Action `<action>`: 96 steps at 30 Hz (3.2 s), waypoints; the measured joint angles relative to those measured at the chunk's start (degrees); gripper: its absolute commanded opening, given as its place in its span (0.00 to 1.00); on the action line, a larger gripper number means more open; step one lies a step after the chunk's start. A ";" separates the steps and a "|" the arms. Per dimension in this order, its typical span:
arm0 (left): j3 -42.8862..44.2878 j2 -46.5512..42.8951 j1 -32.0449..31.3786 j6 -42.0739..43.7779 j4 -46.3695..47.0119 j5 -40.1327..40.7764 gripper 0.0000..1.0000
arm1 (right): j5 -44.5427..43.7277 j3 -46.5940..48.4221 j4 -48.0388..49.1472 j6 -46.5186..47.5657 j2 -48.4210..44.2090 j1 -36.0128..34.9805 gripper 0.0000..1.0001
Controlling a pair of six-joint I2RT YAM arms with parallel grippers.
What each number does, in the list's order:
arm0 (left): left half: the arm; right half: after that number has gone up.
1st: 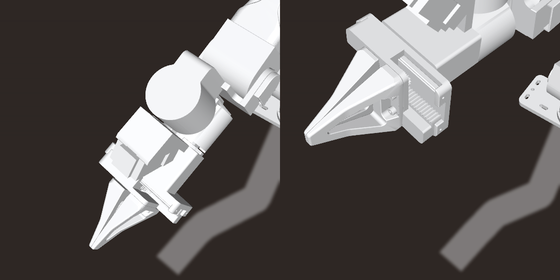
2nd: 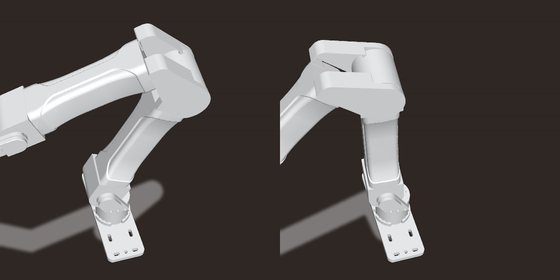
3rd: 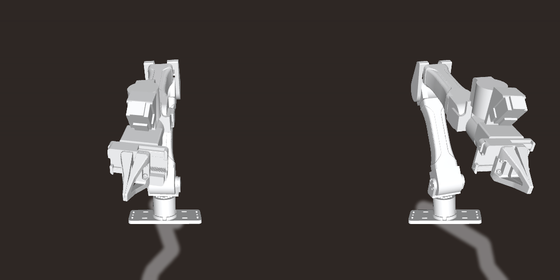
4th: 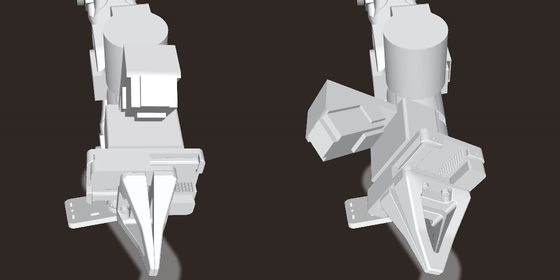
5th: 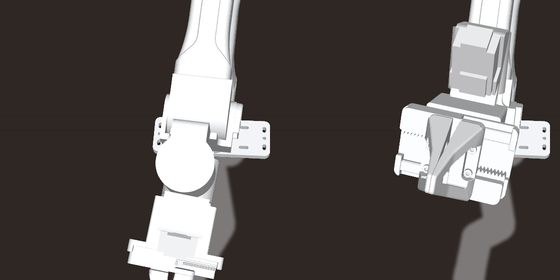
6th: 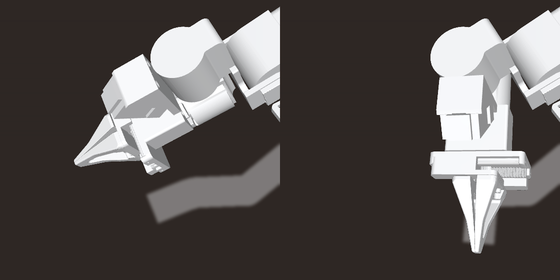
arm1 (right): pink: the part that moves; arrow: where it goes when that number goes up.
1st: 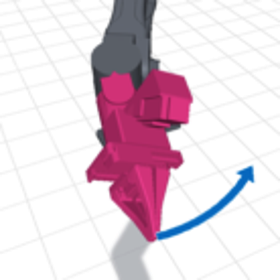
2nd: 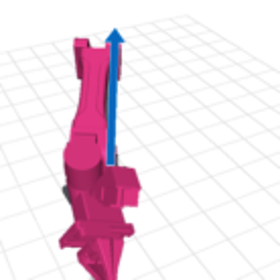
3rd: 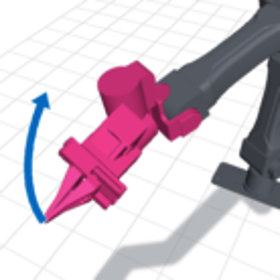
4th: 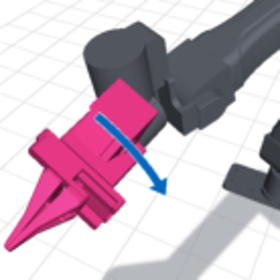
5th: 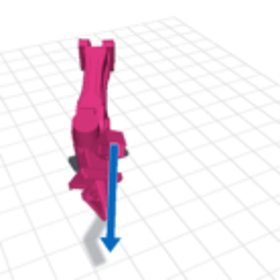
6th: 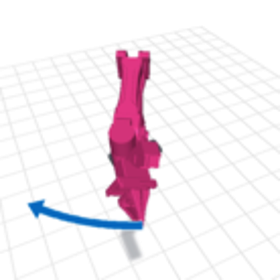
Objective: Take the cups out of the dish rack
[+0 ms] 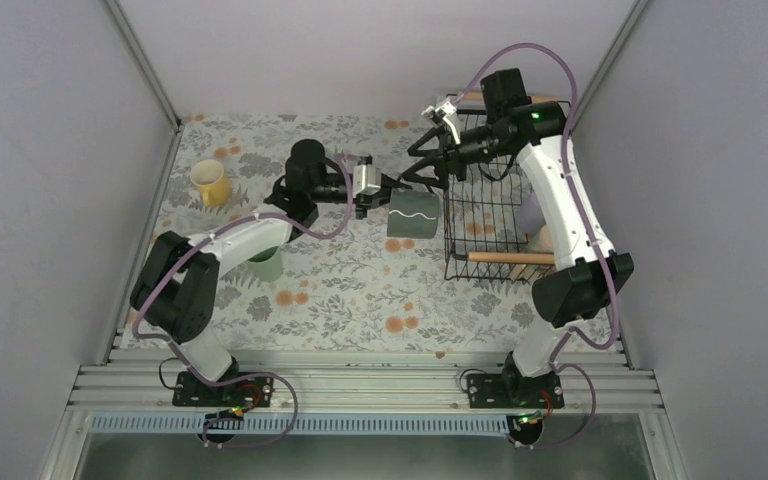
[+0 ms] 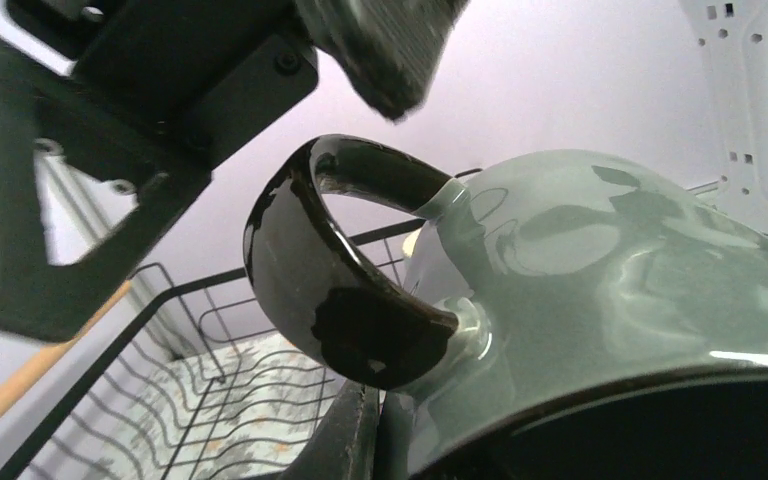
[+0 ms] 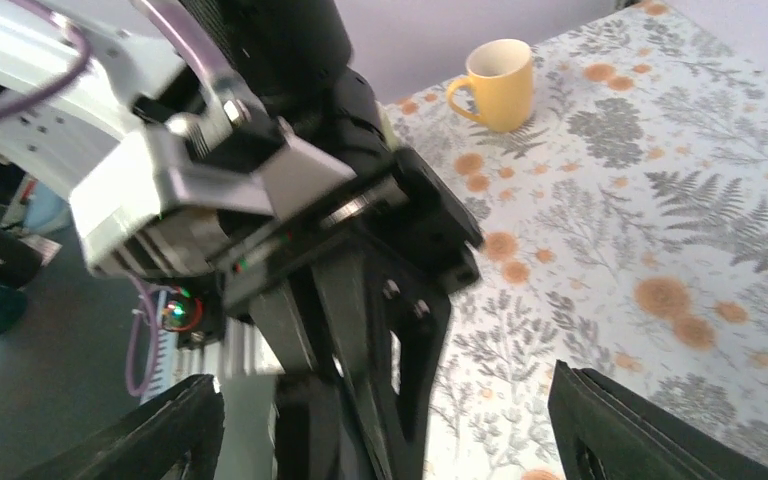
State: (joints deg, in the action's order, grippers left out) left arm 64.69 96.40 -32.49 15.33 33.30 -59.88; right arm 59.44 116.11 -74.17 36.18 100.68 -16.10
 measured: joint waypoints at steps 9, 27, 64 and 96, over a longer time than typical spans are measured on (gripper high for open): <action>10.78 -4.20 8.50 18.75 -29.40 2.93 0.02 | -17.55 0.52 4.04 -0.44 -2.58 3.52 1.00; 43.63 19.67 22.10 68.41 -94.14 49.66 0.02 | -50.47 -12.55 5.55 5.18 -6.54 8.02 1.00; 56.72 34.58 25.75 66.58 -97.22 61.48 0.28 | -58.55 -14.62 3.63 10.78 -7.02 19.63 1.00; 40.04 7.63 9.18 32.35 -77.72 31.30 0.80 | -53.62 -10.36 2.38 8.81 16.76 29.44 0.55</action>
State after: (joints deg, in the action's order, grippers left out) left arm 104.73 104.03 -23.31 47.68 -44.42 -28.58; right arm 5.82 105.75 -71.79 44.99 117.45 13.34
